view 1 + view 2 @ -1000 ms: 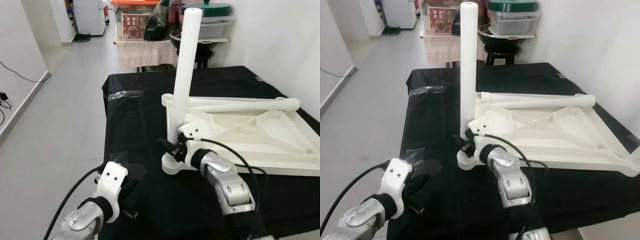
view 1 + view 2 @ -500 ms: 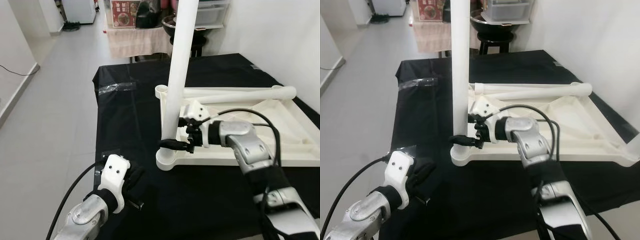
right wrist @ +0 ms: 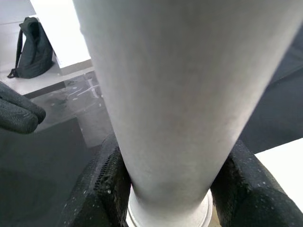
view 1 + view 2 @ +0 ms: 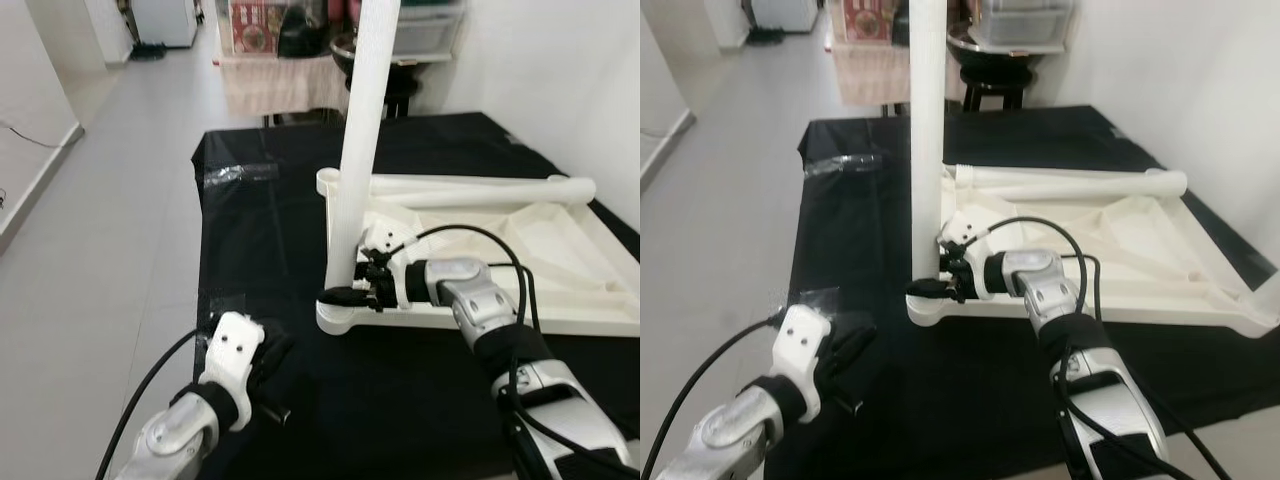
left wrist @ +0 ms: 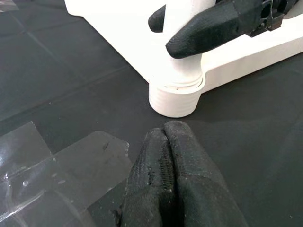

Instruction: Building children table

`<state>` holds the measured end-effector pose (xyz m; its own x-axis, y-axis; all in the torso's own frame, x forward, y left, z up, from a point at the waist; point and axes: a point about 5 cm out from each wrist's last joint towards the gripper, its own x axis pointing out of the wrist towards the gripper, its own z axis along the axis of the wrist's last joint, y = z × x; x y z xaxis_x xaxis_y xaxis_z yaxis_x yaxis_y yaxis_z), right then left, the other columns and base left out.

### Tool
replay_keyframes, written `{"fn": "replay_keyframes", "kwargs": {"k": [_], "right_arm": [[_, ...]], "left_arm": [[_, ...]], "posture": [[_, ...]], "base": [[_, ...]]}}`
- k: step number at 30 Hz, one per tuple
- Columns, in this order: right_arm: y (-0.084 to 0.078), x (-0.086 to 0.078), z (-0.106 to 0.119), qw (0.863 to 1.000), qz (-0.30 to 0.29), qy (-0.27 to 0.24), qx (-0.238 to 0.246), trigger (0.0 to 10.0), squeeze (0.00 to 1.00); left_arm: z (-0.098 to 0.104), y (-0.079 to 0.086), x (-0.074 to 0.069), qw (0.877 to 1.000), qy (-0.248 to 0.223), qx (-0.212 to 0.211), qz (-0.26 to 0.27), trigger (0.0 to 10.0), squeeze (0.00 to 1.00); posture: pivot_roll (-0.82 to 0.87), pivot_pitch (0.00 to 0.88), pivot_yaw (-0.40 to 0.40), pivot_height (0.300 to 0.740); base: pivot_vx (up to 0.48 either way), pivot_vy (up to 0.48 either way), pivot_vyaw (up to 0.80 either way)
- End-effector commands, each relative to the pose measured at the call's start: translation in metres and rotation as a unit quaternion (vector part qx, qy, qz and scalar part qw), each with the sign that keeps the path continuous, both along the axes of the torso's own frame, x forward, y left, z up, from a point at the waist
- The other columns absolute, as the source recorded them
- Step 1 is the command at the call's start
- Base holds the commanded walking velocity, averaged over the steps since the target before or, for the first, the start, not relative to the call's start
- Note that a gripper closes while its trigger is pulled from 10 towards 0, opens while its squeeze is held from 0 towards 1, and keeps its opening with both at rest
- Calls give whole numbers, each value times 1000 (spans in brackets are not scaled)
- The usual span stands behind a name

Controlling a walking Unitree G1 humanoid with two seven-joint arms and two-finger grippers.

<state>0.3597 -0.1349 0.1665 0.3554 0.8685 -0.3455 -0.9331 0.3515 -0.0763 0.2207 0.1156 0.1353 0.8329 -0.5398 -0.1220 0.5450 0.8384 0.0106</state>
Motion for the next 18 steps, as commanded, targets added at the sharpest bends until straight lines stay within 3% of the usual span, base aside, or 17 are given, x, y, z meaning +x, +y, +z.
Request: {"fn": "replay_keyframes", "kwargs": {"k": [1, 5, 8, 9, 10, 11, 13, 14, 18], "right_arm": [[-7, -1, 8, 1000, 6, -18, 16, 0, 0], [-15, -13, 9, 999, 2, -30, 44, 0, 0], [-10, -24, 5, 997, -29, -25, 60, 0, 0], [2, -26, -3, 989, -114, -35, 84, 0, 0], [15, -44, -34, 975, -212, -17, 58, 0, 0], [25, -61, -45, 969, -236, -71, 11, 0, 0], [25, -61, -45, 969, -236, -71, 11, 0, 0], [24, -60, -41, 957, -277, -84, 17, 0, 0], [24, -49, -39, 961, -266, -67, 24, 0, 0]], "left_arm": [[-3, 2, -1, 1000, 0, -1, 8, 10000, 0], [2, 5, -1, 1000, -19, -6, 10, 10000, 0], [3, 6, -1, 1000, -21, -9, 11, 10000, 0], [3, 7, -1, 1000, -21, -9, 12, 10000, 0], [3, 8, -1, 1000, -21, -8, 14, 10000, 0], [3, 9, -1, 1000, -22, -6, 15, 10000, 0], [3, 9, -1, 1000, -22, -6, 15, 10000, 0], [2, 10, 0, 1000, -23, 2, 15, 10000, 0], [1, 12, 3, 999, -28, 7, 17, 10000, 0]], "posture": [[4, 73, -53, 740], [-9, 84, -44, 740], [-6, 89, -53, 740], [-11, 90, -52, 740], [-11, 94, -45, 740], [-7, 97, -43, 740], [-7, 97, -43, 740], [-8, 94, -32, 740], [-8, 75, -31, 740]], "base": [[0, 0, 0], [0, 0, 0], [0, 0, 0], [0, 0, 0], [0, 0, 0], [0, 0, 0], [0, 0, 0], [0, 0, 0], [0, 0, 0]]}}
